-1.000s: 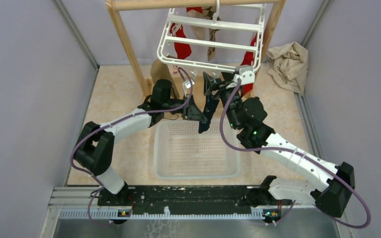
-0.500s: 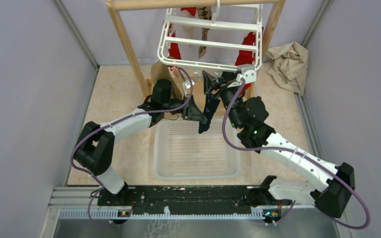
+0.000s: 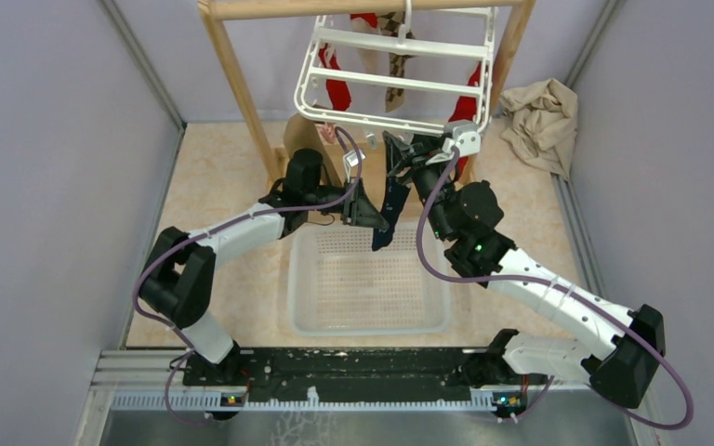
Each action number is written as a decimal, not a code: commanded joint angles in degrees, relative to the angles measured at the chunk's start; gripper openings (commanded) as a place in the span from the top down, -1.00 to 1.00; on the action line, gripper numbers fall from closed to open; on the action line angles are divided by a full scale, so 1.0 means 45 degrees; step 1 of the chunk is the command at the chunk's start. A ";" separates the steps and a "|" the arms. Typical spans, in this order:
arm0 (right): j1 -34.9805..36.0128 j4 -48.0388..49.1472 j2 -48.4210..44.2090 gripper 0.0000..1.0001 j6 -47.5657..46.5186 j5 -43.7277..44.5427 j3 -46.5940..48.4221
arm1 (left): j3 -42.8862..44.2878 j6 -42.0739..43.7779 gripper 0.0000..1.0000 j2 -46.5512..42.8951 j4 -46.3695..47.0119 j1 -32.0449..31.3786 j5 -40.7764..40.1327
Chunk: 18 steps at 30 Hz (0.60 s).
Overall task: Remove the socks clipped to the hanger
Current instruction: Remove the sock from the hanger.
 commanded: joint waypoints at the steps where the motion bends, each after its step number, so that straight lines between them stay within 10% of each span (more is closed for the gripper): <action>1: -0.0092 0.0895 -0.0229 0.10 0.0041 -0.0280 0.0408 | 0.0075 0.0210 1.00 0.0159 0.0053 0.0078 0.0254; 18: -0.0331 0.1000 -0.0030 0.61 0.0220 -0.0470 0.0534 | 0.0017 0.0230 1.00 0.0210 0.0052 0.0080 0.0219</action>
